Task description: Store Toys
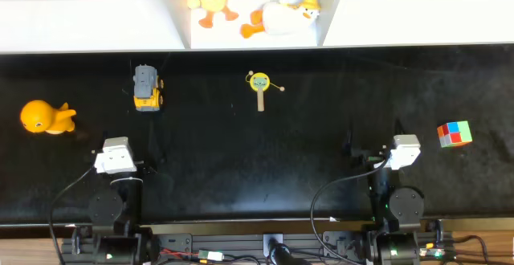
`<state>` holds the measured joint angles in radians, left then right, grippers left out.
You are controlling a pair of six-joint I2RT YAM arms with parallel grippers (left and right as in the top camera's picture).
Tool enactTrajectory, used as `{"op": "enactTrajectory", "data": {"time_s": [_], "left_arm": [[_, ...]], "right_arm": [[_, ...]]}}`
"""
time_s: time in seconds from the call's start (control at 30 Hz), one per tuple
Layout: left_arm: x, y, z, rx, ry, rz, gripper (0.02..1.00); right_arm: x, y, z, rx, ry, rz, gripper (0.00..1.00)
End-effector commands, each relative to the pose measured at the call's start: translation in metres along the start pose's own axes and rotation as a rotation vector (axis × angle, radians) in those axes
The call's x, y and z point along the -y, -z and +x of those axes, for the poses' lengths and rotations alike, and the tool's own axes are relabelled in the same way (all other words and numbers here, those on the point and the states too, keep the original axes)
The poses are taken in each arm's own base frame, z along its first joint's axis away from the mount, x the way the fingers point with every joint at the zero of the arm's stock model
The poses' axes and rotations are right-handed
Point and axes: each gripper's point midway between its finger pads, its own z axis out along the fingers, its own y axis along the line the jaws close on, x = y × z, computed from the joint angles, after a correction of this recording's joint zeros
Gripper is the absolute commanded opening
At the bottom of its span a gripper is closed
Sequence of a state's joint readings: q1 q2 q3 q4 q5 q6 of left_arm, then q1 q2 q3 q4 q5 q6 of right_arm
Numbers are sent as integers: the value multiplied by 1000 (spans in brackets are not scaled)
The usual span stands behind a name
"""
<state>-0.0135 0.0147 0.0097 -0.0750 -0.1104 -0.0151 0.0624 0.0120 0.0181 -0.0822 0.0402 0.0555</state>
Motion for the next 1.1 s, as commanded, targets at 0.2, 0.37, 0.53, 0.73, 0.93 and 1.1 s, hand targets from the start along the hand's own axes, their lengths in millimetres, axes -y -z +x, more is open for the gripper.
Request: {"op": "enactTrajectory", "data": {"time_s": [0.2,0.37,0.53,0.73,0.93,1.1], "left_arm": [[-1,3,-1,-18,-16,-7,998],[-3,12,-4,-103,-20,-10,998],[-3,18,-14,-195,-30,-9,998],[-4,27,-40,-265,-38,-11,998],[-12,41,-53,-297,-39,-46,998],[-30,45,-51,-317,-24,-131,998]], "right_arm": [[-2,0,4,-2,3,-10,996],[-2,0,4,-2,3,-10,993],[-2,0,4,-2,3,-10,996],[-2,0,4,-2,3,-10,996],[-2,0,4,-2,3,-10,996],[-2,0,4,-2,3,-10,996]]}}
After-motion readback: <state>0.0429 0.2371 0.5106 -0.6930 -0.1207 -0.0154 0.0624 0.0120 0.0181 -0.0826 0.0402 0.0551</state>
